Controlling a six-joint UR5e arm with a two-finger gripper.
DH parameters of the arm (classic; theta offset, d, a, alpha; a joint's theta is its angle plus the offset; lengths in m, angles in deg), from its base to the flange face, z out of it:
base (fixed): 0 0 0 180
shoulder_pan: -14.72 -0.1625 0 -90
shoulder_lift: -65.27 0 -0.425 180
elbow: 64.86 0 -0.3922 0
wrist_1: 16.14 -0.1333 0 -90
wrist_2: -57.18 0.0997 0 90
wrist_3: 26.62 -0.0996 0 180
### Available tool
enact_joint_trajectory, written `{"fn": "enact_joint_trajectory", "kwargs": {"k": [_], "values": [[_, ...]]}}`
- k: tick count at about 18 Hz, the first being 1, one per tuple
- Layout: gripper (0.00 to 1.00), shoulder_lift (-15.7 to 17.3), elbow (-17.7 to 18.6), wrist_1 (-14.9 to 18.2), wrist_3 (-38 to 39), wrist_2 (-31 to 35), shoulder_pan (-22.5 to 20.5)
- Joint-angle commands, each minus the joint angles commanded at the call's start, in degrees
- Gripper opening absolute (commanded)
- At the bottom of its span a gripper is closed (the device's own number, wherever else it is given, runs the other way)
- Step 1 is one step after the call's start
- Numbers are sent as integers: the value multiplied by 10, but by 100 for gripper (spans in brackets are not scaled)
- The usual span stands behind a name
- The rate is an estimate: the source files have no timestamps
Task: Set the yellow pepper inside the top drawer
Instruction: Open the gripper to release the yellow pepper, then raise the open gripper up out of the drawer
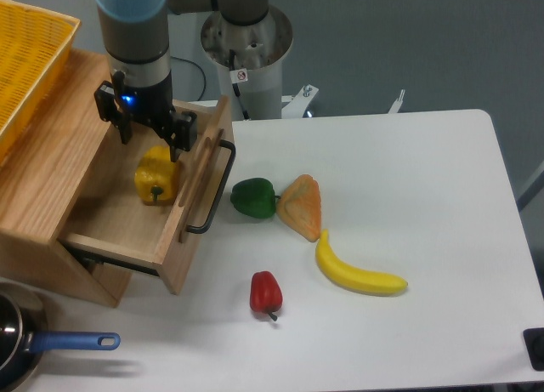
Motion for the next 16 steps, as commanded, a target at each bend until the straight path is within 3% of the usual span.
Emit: {"fn": "enact_joint_trajectory", "kwargs": {"k": [4,8,10,14,16], "values": [[88,4,-7,0,0,0,-11],[92,4,-12,-1,-3,0,-46],[99,4,-12,-2,-10,0,-64],[100,-1,-14,-3,-18,1,-100],[100,-6,-13,-19,-19,3,-117]]}}
